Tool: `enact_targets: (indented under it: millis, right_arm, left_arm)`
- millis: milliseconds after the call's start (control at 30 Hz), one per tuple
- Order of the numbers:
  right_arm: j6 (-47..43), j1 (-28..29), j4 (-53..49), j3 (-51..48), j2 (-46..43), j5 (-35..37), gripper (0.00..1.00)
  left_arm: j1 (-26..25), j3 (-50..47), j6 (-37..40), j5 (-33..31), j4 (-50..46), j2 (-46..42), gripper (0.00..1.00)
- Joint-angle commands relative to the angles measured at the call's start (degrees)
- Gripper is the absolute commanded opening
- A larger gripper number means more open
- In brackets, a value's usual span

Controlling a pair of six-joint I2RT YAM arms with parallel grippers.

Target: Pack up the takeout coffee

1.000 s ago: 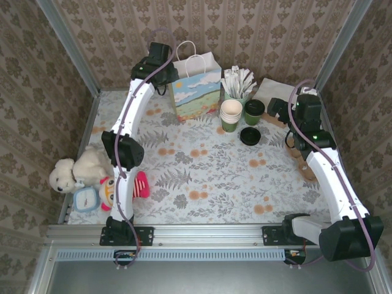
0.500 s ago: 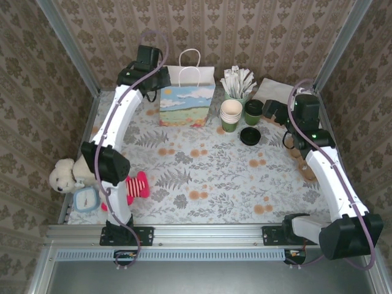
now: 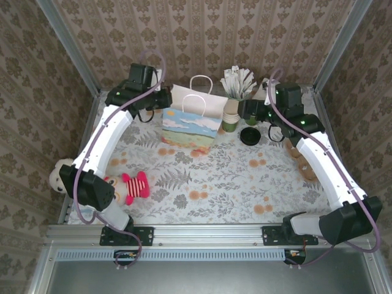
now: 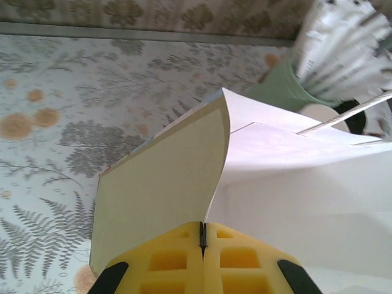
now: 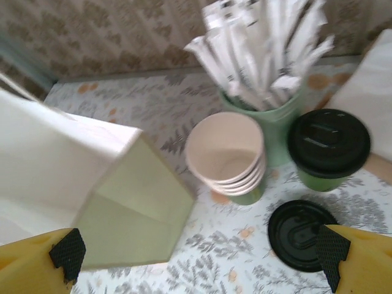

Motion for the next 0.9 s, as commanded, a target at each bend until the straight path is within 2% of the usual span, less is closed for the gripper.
enact_targets:
  millis: [0,33,167,400,633,700,867]
  right_arm:
    - [-4.48,1.76,-6.95,4.37,1.69,-4.49,1.00]
    - [-5.21,2.08,-7.97,5.01,2.13,-4.93,1.00]
    - [-7.09,2.95,-10.21,6.12,3.43,-6.57,1.00]
    - [-12.32,3.93,-14.10,6.95,5.69,-8.11,0.92]
    - [-16.48,4.83,-17.88,8.95,8.19,-11.75,0.82]
    - [-17.00,5.35,-18.15,9.05,8.36,-10.25,0.77]
    - [-17.40,7.36,-20.18,10.19,8.25,-6.93,0.56]
  left_arm:
    - [-1.59,-0.47,2.50,3.91,-0.83,-1.63,0.00]
    - [-3.66,-0.69,2.51,4.52,-0.91,-1.56,0.00]
    - [-5.34,-1.70,2.51,7.59,-0.56,-1.29,0.00]
    - [-5.43,-1.90,3.73,13.64,0.87,0.10,0.00]
    - [-5.26,-0.82,4.77,16.54,0.57,2.16,0.00]
    - [-5.20,0.12,5.07,17.64,0.04,2.95,0.00]
    - [-3.46,0.58,6.36,19.29,-1.41,3.93,0.00]
